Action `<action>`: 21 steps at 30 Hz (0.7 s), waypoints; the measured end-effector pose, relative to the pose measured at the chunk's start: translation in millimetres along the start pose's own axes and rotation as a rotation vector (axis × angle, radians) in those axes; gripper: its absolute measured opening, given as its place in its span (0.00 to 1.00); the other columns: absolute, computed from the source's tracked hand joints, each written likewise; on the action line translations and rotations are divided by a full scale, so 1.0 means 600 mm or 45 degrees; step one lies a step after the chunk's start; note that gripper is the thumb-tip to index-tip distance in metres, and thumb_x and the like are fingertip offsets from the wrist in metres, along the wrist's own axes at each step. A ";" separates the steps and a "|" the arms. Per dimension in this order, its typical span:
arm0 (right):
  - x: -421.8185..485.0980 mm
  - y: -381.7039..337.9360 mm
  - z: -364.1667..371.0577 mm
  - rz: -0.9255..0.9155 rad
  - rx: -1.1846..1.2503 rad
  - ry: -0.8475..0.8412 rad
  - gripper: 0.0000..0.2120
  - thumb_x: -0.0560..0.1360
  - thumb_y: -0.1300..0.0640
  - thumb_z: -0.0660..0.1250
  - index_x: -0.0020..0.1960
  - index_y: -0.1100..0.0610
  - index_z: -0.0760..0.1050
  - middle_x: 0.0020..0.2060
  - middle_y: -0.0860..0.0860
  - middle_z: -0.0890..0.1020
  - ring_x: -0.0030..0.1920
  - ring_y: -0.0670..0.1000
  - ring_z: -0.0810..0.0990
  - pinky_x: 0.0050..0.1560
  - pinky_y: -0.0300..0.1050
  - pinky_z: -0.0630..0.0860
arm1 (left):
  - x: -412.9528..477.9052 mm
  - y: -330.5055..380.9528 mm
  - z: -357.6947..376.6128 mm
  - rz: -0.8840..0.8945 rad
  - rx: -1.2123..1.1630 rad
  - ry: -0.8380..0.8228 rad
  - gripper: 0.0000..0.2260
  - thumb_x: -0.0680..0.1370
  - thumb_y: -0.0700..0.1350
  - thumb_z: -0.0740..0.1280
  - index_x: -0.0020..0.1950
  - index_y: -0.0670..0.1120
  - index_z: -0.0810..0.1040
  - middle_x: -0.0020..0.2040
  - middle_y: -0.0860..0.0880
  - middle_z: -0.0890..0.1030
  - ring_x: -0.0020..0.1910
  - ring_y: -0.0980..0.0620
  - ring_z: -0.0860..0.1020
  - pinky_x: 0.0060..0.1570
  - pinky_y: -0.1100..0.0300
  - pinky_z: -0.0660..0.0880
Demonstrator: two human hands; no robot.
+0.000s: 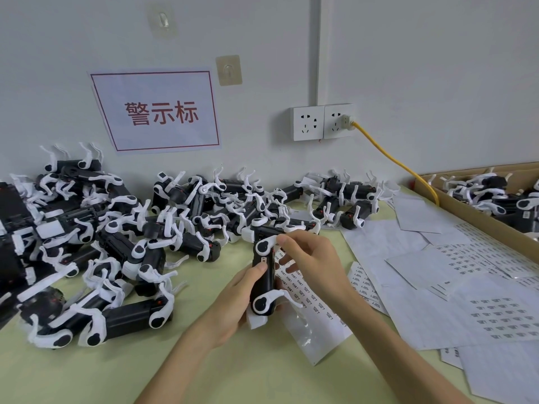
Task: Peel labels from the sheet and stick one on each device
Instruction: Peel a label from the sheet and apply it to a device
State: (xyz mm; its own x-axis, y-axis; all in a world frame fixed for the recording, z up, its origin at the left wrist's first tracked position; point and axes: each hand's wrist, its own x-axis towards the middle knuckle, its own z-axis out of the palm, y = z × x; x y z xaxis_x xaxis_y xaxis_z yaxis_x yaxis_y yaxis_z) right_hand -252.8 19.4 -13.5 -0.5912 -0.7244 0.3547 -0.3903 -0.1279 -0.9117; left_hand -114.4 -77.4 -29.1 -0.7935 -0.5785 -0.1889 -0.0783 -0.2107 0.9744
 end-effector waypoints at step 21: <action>0.003 0.001 -0.017 0.068 0.083 -0.255 0.14 0.77 0.48 0.69 0.61 0.48 0.78 0.52 0.46 0.84 0.40 0.47 0.85 0.42 0.35 0.76 | -0.014 0.016 -0.013 0.024 0.227 -0.066 0.19 0.72 0.67 0.65 0.49 0.55 0.86 0.52 0.47 0.87 0.48 0.52 0.85 0.50 0.58 0.79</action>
State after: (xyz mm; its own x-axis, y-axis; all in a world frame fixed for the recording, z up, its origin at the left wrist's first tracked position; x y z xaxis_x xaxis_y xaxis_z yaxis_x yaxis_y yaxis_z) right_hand -261.3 25.3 -11.2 -0.4553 -0.8506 0.2632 -0.3117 -0.1246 -0.9420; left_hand -104.1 -80.9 -19.0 -0.8255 -0.5387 -0.1684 -0.1651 -0.0548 0.9848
